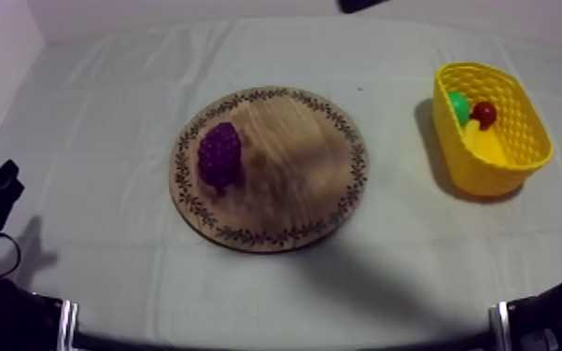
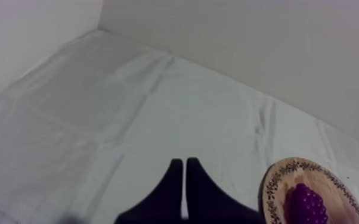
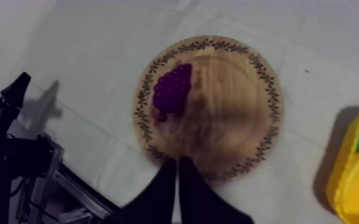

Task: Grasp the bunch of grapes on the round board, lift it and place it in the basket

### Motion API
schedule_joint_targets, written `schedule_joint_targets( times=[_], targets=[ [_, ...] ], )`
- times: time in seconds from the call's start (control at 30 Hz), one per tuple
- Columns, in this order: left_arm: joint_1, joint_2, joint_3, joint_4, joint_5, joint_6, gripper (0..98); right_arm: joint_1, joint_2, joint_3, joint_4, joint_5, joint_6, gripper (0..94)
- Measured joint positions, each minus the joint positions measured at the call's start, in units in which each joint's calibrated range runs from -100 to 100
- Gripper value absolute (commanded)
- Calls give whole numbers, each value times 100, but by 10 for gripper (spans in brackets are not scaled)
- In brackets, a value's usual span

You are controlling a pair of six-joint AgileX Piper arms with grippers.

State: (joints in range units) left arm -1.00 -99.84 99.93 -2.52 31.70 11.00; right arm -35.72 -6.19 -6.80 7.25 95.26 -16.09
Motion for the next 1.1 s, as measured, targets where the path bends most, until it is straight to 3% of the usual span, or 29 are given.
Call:
schedule_joint_targets(
  times=[0.37,0.8,1.1],
  targets=[
    [0,0,0,0,0,3,0,-49,1900,-1282,-18,-37,-483,24],
    [0,0,0,0,0,3,0,171,2667,-2260,-114,224,-253,512],
    [0,0,0,0,0,3,0,177,2796,-2218,-148,215,-251,645]
  ],
)
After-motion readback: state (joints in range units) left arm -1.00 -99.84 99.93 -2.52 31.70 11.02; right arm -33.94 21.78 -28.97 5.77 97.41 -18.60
